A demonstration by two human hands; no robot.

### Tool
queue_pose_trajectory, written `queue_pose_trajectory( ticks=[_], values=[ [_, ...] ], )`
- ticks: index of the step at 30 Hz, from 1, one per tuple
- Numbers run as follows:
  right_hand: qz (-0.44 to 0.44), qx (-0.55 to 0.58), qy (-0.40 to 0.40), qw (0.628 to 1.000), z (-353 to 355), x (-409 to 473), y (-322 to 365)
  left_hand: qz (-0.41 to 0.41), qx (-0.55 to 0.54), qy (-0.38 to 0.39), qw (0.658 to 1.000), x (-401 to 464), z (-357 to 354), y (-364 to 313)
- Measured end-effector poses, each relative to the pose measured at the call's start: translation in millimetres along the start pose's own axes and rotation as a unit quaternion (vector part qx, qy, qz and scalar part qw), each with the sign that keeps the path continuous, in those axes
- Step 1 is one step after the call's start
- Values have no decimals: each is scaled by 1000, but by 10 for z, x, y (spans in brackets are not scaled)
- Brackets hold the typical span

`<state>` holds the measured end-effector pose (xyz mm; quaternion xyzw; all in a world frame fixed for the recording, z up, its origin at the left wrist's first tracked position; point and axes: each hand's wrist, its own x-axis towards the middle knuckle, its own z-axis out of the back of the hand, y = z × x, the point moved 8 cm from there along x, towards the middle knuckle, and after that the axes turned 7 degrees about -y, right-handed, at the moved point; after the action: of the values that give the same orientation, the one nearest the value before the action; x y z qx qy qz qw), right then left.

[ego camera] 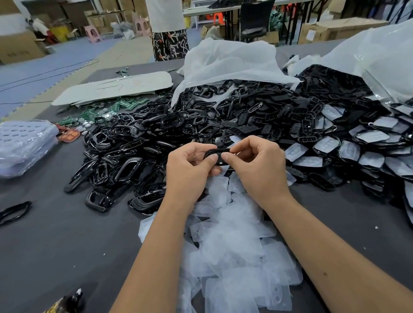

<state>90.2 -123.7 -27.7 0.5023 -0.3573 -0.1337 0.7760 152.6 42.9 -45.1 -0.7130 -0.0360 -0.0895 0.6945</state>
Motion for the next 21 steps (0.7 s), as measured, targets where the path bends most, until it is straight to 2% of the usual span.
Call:
queue_pose_trajectory(
  ticks=[5, 17, 21],
  values=[
    [-33, 36, 27, 998, -37, 31, -68, 2, -42, 4, 999, 5, 24, -44],
    [0, 18, 60, 998, -101, -9, 10, 4, -6, 3, 1000, 17, 50, -22],
    [34, -37, 50, 997, -88, -21, 77, -8, -29, -70, 997, 40, 199, -47]
  ],
)
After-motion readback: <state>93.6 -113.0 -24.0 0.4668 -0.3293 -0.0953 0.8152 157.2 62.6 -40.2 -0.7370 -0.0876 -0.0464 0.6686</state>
